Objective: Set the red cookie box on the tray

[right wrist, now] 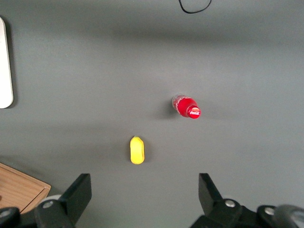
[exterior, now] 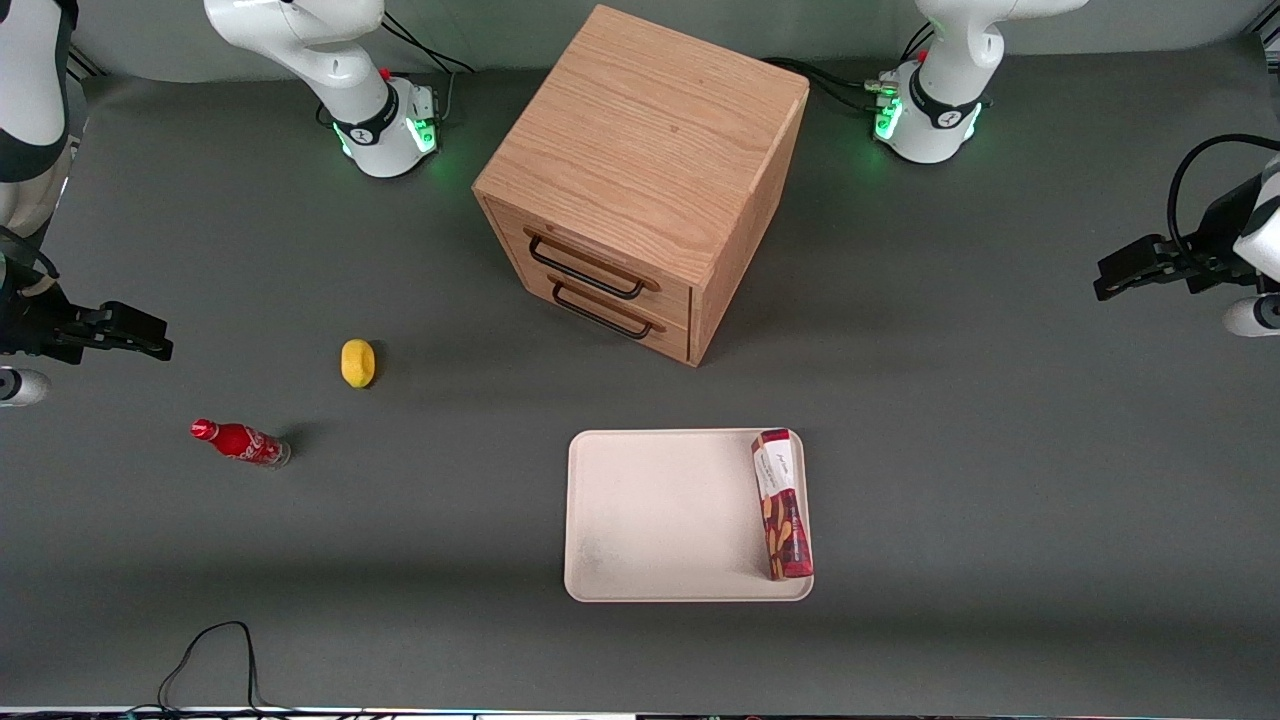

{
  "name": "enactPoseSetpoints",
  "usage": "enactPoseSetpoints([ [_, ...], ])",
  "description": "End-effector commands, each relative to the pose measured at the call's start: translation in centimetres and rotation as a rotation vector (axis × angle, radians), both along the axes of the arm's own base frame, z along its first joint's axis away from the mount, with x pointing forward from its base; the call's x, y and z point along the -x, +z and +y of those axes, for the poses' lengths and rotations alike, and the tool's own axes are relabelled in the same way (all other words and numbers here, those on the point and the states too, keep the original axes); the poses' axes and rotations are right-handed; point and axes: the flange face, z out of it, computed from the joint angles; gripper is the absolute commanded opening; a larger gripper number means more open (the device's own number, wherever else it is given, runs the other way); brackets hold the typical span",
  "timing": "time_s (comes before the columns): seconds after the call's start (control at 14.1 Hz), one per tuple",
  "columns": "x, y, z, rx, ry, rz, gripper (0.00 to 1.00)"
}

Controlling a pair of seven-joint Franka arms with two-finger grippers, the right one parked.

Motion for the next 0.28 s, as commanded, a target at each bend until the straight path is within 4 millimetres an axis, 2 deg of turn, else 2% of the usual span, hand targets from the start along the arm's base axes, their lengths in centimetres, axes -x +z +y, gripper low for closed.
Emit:
enactPoseSetpoints([
  [0.0,0.53,0.78,-0.04,-0.002,-0.014,0.003,1.0],
  [0.21,0.49,0.55,0.0,-0.005,-0.005,0.008,1.0],
])
